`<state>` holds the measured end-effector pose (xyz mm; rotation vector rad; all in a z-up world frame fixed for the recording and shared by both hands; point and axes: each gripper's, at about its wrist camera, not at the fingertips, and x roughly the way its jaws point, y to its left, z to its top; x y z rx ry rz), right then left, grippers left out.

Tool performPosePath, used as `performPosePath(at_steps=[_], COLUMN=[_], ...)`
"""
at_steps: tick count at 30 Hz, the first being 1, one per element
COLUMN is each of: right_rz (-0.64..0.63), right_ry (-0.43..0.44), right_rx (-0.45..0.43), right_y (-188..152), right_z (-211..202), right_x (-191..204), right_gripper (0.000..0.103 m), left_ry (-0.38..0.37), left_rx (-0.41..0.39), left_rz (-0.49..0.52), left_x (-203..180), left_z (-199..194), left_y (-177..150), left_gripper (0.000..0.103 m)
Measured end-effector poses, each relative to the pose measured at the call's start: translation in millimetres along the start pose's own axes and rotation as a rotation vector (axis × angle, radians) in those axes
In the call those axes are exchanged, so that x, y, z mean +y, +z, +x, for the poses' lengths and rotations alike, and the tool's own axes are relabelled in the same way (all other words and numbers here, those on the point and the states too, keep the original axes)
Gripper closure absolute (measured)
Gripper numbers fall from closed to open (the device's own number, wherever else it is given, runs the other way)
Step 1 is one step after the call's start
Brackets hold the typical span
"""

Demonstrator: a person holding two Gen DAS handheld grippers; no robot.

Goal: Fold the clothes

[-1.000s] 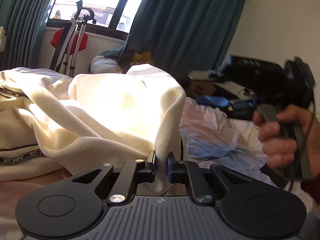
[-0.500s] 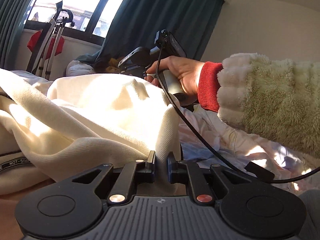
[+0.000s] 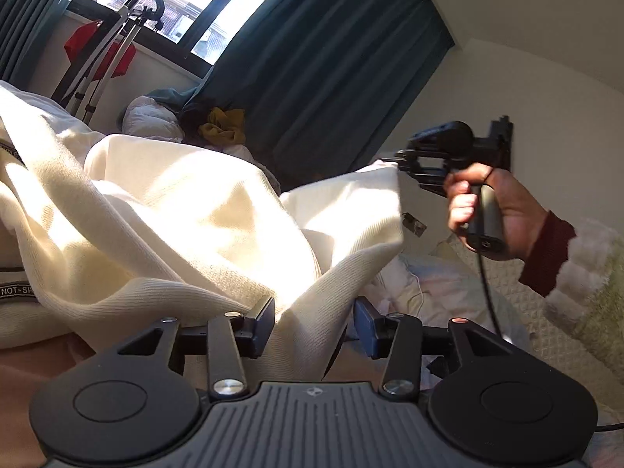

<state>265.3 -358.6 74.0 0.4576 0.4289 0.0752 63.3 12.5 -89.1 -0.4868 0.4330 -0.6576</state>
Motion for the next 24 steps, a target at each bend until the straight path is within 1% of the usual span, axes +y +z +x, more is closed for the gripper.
performPosePath(at_steps=[2,3,5,7,8,9,11,14,16,18,20,22,24], right_rz=[0.040,0.060,0.100,0.140,0.156,0.179,0.244,0.342,0.362,0.382,0.402,0.421,0.441], right_ry=[-0.002,-0.003,-0.004,-0.006,-0.034,-0.059,-0.106,-0.175,-0.180,-0.183,-0.186,-0.190,-0.193], right_rx=[-0.057,-0.085,-0.142,-0.199,-0.215,-0.227,-0.228,-0.229,-0.219,-0.210,-0.200,-0.190,-0.180], right_y=[3.5,5.3,8.8,12.3,4.4,-6.2,-30.5,-67.0,-74.7,-82.0,-89.4,-96.7,-104.1], right_z=[-29.1,-43.6,-72.6,-101.7,-111.9,-119.7,-126.1,-135.3,-135.2,-135.0,-134.8,-134.6,-134.4], right_x=[-23.4,-35.1,-58.5,-81.9,-95.4,-108.4,-132.7,-169.2,-176.1,-182.6,-189.0,-195.5,-202.0], right_gripper=[0.096,0.096,0.097,0.097,0.096,0.096,0.096,0.097,0.097,0.097,0.096,0.097,0.097], left_ry=[0.007,0.021,0.060,0.099,0.119,0.155,0.248,0.341,0.391,0.424,0.453,0.489,0.518], left_rx=[-0.013,-0.021,-0.036,-0.051,-0.058,-0.062,-0.061,-0.051,-0.079,-0.121,-0.168,-0.216,-0.260], left_rz=[-0.026,-0.055,-0.135,-0.215,-0.255,-0.296,-0.387,-0.581,-0.725,-0.866,-0.986,-1.053,-1.086], left_x=[0.6,2.6,9.0,15.5,18.7,24.2,39.6,87.1,114.2,138.4,157.5,171.9,183.8], left_z=[-9.3,-16.0,-32.0,-48.0,-56.0,-64.8,-83.3,-94.0,-107.2,-118.6,-121.6,-123.3,-123.0], left_y=[4.4,7.0,12.7,18.3,21.2,23.5,27.3,43.6,39.8,31.9,23.4,18.8,16.9], left_gripper=[0.051,0.050,0.043,0.042,0.042,0.041,0.039,0.034,0.031,0.031,0.031,0.031,0.034])
